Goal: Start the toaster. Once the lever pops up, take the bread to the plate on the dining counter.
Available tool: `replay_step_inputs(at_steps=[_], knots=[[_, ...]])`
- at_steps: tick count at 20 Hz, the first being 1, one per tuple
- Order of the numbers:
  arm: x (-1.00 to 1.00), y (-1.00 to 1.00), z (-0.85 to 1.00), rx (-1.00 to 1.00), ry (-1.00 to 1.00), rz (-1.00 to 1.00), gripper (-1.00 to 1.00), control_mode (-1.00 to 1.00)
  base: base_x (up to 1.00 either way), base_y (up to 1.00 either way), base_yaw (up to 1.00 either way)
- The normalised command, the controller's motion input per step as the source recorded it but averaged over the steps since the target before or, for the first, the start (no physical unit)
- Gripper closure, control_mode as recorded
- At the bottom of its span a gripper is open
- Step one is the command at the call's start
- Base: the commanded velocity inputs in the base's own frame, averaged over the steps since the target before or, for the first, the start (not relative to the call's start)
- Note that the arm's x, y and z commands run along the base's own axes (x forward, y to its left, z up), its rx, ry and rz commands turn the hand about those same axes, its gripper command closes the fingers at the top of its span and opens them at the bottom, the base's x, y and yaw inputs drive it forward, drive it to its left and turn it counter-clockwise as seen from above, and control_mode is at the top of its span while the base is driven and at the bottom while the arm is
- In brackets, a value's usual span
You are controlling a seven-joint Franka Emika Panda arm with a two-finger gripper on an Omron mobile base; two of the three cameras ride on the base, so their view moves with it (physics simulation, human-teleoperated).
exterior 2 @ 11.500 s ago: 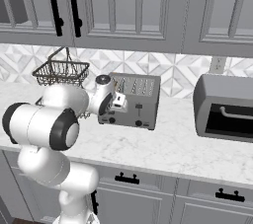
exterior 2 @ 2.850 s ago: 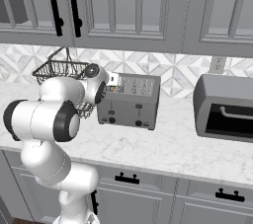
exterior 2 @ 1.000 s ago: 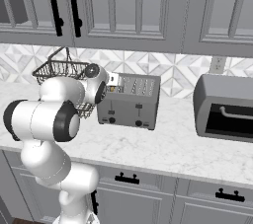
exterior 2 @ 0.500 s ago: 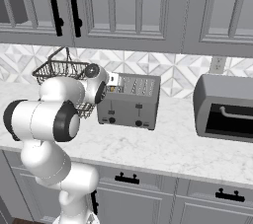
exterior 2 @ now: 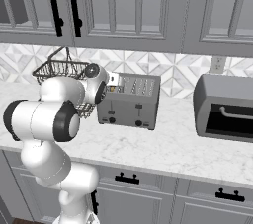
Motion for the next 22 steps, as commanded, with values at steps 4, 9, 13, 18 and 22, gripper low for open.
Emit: replay_step_inputs(at_steps=[4, 9, 13, 18, 22], knots=[[0.00, 0.00, 0.00, 0.00, 0.00, 0.00, -1.00, -1.00, 0.00, 0.00, 0.00], [0.00, 0.00, 0.00, 0.00, 0.00, 0.00, -1.00, -1.00, 0.00, 0.00, 0.00], [0.00, 0.00, 0.00, 0.00, 0.00, 0.00, -1.00, -1.00, 0.00, 0.00, 0.00], [0.00, 0.00, 0.00, 0.00, 0.00, 0.00, -1.00, -1.00, 0.00, 0.00, 0.00], [0.00, 0.00, 0.00, 0.00, 0.00, 0.00, -1.00, -1.00, 0.00, 0.00, 0.00]])
